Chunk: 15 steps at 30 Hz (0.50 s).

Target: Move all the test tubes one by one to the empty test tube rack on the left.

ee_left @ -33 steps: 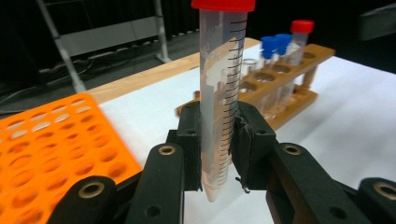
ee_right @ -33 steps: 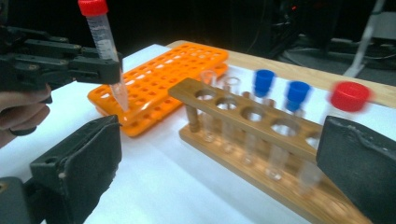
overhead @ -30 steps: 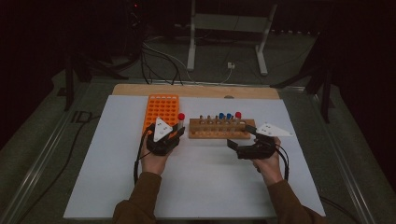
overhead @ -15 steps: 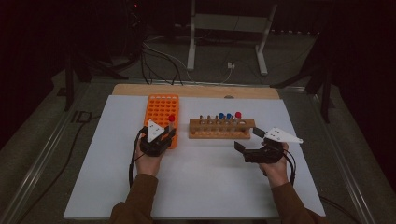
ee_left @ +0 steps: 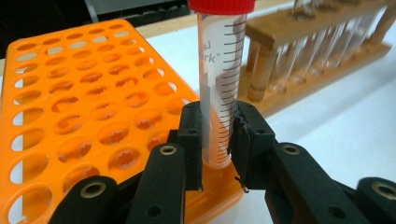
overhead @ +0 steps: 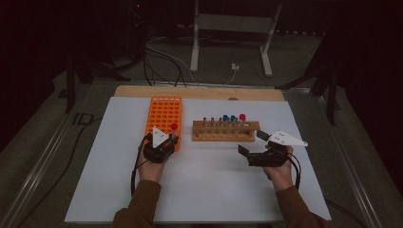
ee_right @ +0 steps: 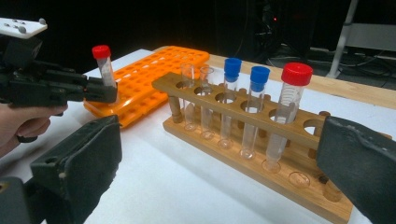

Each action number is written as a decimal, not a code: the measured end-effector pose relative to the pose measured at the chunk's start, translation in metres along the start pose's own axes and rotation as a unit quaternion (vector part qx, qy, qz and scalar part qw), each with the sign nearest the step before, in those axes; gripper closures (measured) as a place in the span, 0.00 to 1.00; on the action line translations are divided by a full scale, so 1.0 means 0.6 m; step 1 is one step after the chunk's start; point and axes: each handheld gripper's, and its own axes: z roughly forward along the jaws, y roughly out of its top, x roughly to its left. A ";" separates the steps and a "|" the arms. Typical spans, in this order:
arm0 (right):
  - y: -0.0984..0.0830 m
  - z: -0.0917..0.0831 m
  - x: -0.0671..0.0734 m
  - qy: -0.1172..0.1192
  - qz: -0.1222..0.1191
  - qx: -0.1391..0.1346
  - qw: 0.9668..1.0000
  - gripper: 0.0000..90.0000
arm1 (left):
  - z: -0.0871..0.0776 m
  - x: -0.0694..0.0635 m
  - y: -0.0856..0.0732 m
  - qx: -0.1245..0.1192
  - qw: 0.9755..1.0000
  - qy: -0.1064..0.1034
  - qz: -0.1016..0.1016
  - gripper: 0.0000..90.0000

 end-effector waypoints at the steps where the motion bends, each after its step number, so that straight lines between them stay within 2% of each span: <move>1: 0.000 0.000 0.000 0.000 -0.001 0.001 1.000 0.01 | 0.001 -0.002 -0.002 0.004 1.000 0.002 0.003 0.84; 5: -0.001 0.001 0.002 -0.001 -0.006 0.003 1.000 0.01 | -0.002 0.000 -0.009 -0.003 1.000 0.001 -0.006 0.84; 7: -0.001 0.003 0.003 -0.001 -0.008 0.005 1.000 0.01 | -0.004 -0.001 -0.009 -0.001 1.000 0.002 -0.005 0.84; 10: -0.002 0.005 0.004 -0.001 -0.009 0.007 1.000 0.01 | -0.005 0.001 -0.008 0.000 1.000 -0.004 -0.014 0.81; 13: -0.002 0.006 0.005 -0.001 -0.010 0.008 1.000 0.01 | -0.011 0.001 -0.006 -0.003 1.000 -0.004 -0.025 0.62; 15: -0.002 0.007 0.004 -0.001 -0.010 0.009 1.000 0.01 | -0.019 0.003 -0.002 -0.014 0.999 -0.004 -0.037 0.51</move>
